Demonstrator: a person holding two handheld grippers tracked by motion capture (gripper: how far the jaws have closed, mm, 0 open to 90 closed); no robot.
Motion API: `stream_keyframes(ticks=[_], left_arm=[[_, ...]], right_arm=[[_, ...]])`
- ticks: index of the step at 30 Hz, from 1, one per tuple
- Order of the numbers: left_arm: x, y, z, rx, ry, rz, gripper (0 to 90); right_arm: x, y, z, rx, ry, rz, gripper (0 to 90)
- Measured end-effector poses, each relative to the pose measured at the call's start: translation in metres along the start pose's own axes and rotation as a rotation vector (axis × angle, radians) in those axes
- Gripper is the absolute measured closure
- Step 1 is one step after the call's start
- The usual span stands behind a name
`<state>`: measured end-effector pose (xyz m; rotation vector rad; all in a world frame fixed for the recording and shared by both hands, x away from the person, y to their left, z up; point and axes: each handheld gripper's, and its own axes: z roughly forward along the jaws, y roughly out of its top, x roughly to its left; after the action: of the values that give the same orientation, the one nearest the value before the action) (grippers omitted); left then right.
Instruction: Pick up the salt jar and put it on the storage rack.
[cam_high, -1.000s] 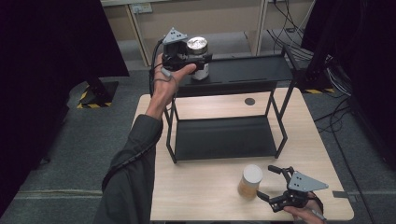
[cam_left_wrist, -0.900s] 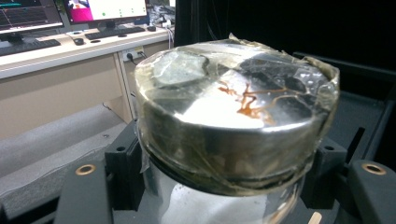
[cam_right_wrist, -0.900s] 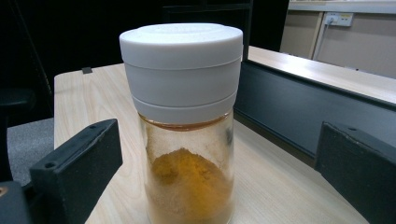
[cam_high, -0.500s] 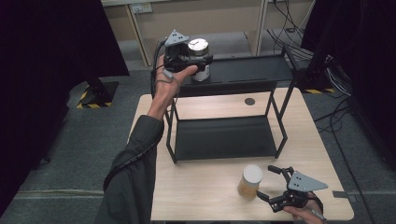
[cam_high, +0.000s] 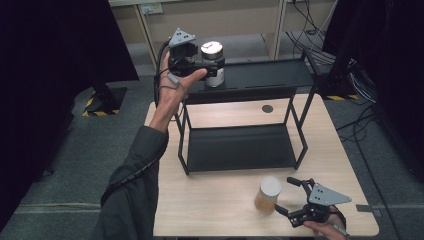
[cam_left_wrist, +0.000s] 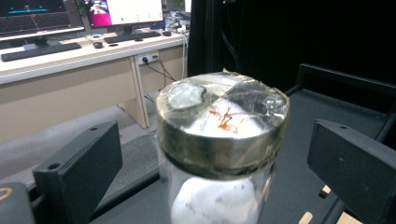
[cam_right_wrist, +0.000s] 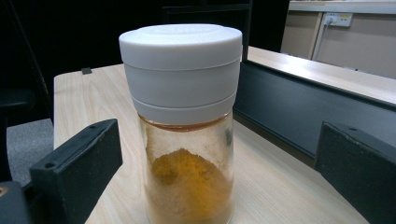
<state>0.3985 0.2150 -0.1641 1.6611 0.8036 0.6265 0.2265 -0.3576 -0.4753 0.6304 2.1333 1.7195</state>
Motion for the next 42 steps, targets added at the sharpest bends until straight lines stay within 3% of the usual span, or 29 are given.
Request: stream_keyframes(ticks=[6, 11, 20, 28, 32, 42], left_arm=[[-0.003, -0.004, -0.014, 0.004, 0.0, -0.026, 2.2], [-0.007, -0.009, -0.026, 0.0, -0.022, -0.013, 2.2], [-0.026, -0.022, -0.04, -0.023, -0.079, 0.025, 2.2], [-0.035, -0.044, -0.047, -0.064, -0.149, 0.0, 2.2], [-0.036, -0.053, -0.049, -0.074, -0.16, 0.008, 2.2], [-0.041, -0.086, -0.053, -0.099, -0.236, 0.004, 2.2]], right_arm=[[0.0, 0.0, 0.0, 0.0, -0.001, -0.001, 1.1], [0.0, 0.0, 0.0, 0.0, 0.0, -0.004, 1.1], [0.0, 0.0, 0.0, 0.001, 0.0, -0.005, 1.2], [0.0, 0.0, 0.0, 0.001, -0.002, -0.004, 1.2], [0.0, 0.0, 0.0, 0.002, -0.001, -0.005, 1.1], [0.0, 0.0, 0.0, 0.002, 0.001, -0.005, 1.1]])
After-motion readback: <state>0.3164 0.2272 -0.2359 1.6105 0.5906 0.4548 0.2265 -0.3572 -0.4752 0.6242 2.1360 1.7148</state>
